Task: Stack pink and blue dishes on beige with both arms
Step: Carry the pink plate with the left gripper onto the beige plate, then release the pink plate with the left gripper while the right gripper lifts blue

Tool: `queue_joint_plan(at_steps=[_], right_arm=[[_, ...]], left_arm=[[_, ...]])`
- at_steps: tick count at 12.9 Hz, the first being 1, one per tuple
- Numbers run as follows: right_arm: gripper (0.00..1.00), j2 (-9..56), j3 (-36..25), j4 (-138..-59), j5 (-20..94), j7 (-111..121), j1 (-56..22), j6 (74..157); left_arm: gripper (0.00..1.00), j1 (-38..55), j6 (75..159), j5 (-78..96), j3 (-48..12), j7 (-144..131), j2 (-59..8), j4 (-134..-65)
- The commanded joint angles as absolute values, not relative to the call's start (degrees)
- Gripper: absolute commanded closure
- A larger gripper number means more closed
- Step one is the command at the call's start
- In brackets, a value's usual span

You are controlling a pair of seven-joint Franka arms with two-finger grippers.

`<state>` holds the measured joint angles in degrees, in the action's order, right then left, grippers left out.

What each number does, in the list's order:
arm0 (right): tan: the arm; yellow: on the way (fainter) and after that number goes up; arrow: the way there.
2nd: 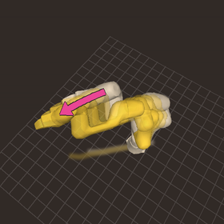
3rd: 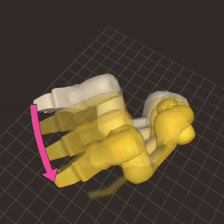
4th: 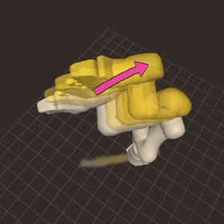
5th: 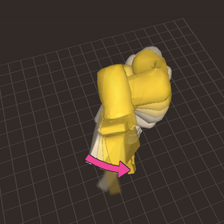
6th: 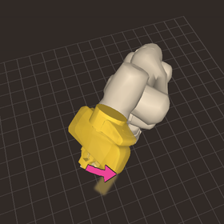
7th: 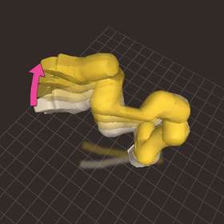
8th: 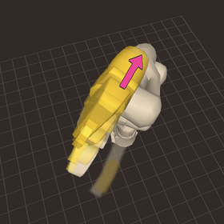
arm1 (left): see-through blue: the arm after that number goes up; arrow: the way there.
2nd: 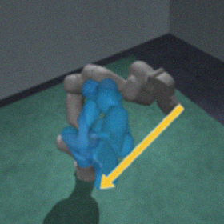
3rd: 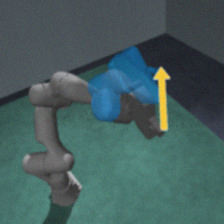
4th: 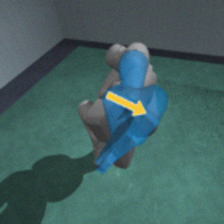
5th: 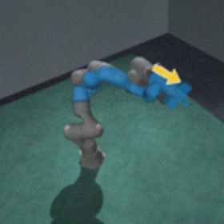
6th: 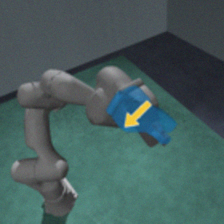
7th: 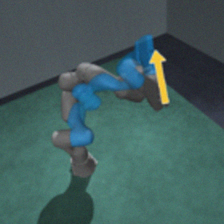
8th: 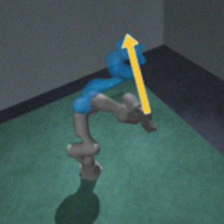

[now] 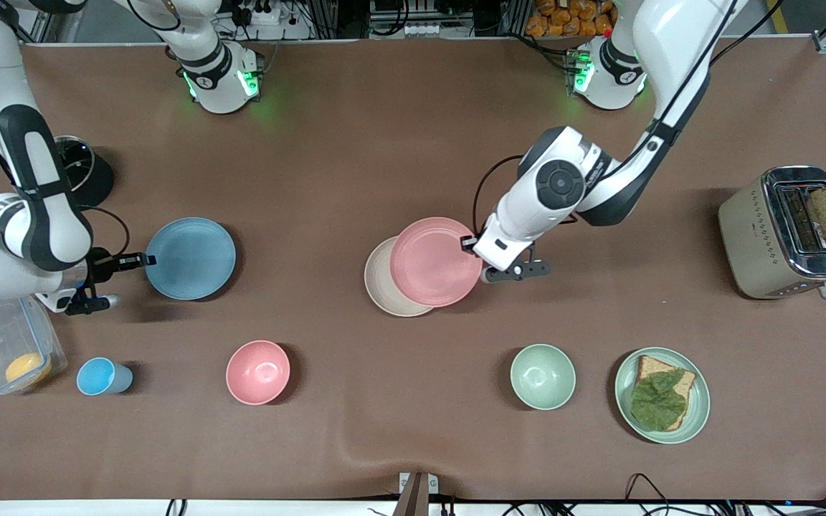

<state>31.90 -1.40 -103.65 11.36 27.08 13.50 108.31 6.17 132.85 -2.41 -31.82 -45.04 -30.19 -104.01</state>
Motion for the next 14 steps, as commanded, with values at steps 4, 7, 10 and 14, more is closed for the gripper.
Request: queue_joint_plan(at_steps=[4, 7, 10, 14], right_arm=[[1.0, 32.43, -1.58, -97.84, 12.83, 21.37, 11.34, 101.54], [1.0, 32.43, -1.41, -94.32, 12.83, 17.5, 9.85, 96.51], [1.0, 32.34, -1.41, -93.08, 14.4, 16.01, 8.97, 95.19], [1.0, 32.17, -1.41, -91.94, 15.29, 13.28, 7.74, 92.81]], left_arm=[[1.0, 9.32, 132.63, -2.37, -31.11, -45.79, -38.05, -97.82], [1.0, 9.76, 134.02, -2.46, -31.11, -45.79, -39.11, -97.65], [1.0, 9.84, 135.78, -2.55, -31.11, -45.7, -40.25, -97.65], [1.0, 9.93, 139.04, -2.55, -31.11, -45.53, -42.1, -97.82]])
